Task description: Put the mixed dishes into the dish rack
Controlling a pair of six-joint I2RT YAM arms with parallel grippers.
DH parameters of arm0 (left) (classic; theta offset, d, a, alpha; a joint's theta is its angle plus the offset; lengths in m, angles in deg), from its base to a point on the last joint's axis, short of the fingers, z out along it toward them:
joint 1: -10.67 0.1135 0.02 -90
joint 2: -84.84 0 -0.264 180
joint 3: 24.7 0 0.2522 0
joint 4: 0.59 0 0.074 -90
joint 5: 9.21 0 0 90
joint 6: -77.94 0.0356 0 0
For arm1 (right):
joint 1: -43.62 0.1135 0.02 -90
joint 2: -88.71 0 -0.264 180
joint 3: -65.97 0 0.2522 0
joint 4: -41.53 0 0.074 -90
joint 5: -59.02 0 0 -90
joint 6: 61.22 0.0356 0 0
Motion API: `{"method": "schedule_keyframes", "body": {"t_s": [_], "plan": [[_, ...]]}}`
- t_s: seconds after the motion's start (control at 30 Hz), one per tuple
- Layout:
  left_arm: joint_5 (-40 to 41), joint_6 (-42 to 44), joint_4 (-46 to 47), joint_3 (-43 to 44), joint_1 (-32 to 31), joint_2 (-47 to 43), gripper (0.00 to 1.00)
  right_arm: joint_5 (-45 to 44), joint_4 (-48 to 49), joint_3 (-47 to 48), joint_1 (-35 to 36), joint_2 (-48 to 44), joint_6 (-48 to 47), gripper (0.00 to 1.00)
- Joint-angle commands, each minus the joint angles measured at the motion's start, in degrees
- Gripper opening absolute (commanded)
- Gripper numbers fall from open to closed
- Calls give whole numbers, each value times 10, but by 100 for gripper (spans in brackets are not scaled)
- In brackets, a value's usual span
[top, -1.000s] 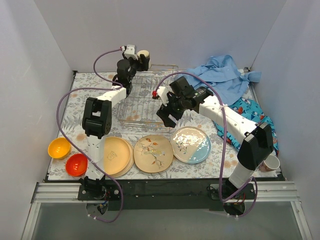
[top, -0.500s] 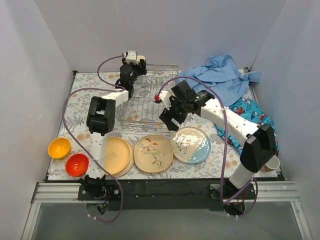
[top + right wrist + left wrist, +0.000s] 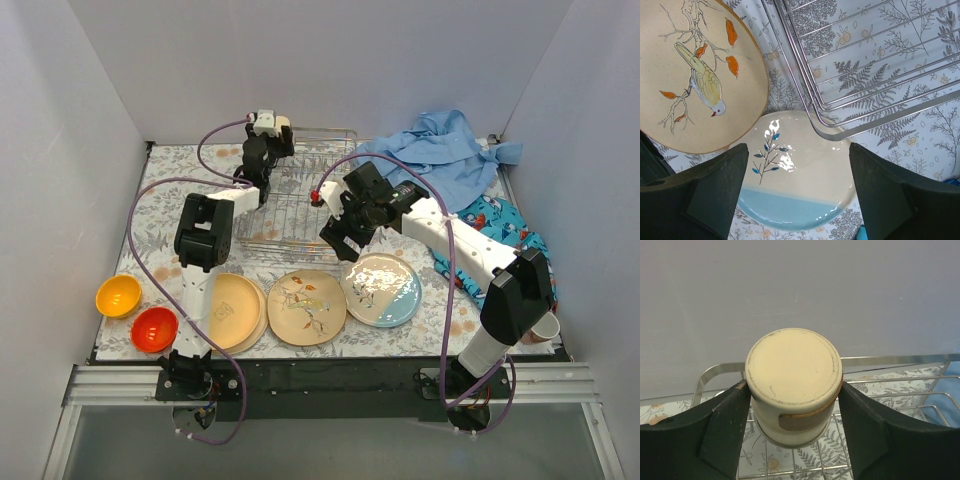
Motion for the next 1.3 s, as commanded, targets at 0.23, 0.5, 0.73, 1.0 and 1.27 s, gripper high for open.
{"method": "schedule_keyframes", "body": {"t_s": [0.23, 0.5, 0.73, 1.0, 1.27], "plan": [[41, 20, -7, -76, -18, -82, 26, 0, 30, -10, -5, -26, 1, 89], [55, 20, -1, -100, -20, -124, 18, 6, 36, -3, -4, -22, 6, 89], [35, 13, -59, -49, -20, -117, 20, 14, 36, 3, -5, -15, 9, 89], [-8, 2, -164, 12, -20, -82, 22, 12, 45, 6, -7, -9, 10, 89], [-18, -6, -214, 65, -19, -38, 22, 9, 47, -7, -10, -16, 12, 89]]}}
